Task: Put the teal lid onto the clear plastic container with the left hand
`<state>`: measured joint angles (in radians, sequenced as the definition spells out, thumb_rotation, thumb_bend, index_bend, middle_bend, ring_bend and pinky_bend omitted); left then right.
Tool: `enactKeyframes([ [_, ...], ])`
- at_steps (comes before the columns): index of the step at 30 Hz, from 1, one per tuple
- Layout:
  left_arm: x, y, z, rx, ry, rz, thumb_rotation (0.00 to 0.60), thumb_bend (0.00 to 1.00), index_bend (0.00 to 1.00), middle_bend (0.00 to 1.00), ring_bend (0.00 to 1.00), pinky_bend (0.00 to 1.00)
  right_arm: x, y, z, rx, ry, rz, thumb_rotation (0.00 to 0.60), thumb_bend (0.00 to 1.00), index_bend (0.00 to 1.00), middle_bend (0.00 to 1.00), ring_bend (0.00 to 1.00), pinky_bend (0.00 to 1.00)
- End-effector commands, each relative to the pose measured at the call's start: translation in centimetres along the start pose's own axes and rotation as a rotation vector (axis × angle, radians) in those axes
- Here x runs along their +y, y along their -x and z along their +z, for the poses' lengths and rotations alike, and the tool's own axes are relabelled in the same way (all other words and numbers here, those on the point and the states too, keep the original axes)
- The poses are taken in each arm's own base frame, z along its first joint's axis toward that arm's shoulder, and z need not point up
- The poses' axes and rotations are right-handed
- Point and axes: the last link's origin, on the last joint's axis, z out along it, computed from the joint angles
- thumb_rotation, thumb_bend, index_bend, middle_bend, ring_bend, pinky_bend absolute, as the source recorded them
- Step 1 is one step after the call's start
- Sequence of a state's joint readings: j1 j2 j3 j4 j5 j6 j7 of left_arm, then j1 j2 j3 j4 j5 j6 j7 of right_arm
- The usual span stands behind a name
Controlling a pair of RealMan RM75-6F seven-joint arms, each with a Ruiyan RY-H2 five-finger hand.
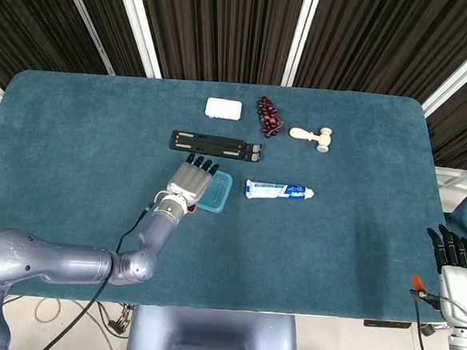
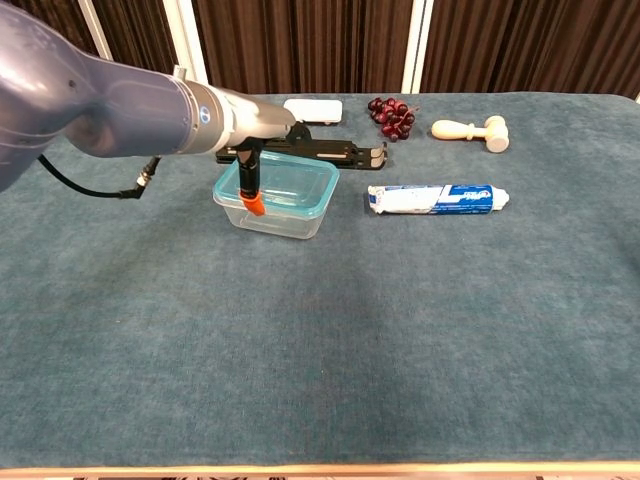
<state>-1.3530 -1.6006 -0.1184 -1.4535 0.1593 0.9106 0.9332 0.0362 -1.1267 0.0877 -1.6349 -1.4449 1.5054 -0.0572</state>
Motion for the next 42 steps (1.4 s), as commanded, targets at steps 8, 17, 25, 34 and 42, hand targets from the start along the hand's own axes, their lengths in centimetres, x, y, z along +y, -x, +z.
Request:
enactKeyframes([
  [8,-1.3,-0.8,-2.8,0.097,0.028,0.071,0.6,0.19,0.0,0.05,0.0,0.0,0.0,0.0,0.0,0.004,0.001,-0.005,0.6,0.36,0.07,0.0,0.01,0.0],
  [17,-0.4,-1.5,-3.2,0.177,0.129,0.014,0.6,0.35,0.31,0.24,0.0,0.0,0.0,0.0,0.0,0.009,0.009,-0.002,0.6,0.36,0.07,0.0,0.01,0.0],
  [25,1.0,-1.0,-1.9,0.205,0.214,-0.057,0.6,0.42,0.58,0.32,0.0,0.0,0.1,0.0,0.0,0.006,0.022,0.011,0.6,0.36,0.07,0.0,0.01,0.0],
  [34,2.0,-0.8,-1.6,0.234,0.242,-0.075,0.6,0.47,0.7,0.36,0.01,0.0,0.1,0.0,0.0,0.002,0.026,0.018,0.6,0.36,0.07,0.0,0.01,0.0],
  [42,2.4,-0.3,-1.7,0.24,0.251,-0.046,0.6,0.51,0.7,0.36,0.01,0.0,0.1,0.0,0.0,-0.001,0.028,0.022,0.6,0.36,0.07,0.0,0.01,0.0],
])
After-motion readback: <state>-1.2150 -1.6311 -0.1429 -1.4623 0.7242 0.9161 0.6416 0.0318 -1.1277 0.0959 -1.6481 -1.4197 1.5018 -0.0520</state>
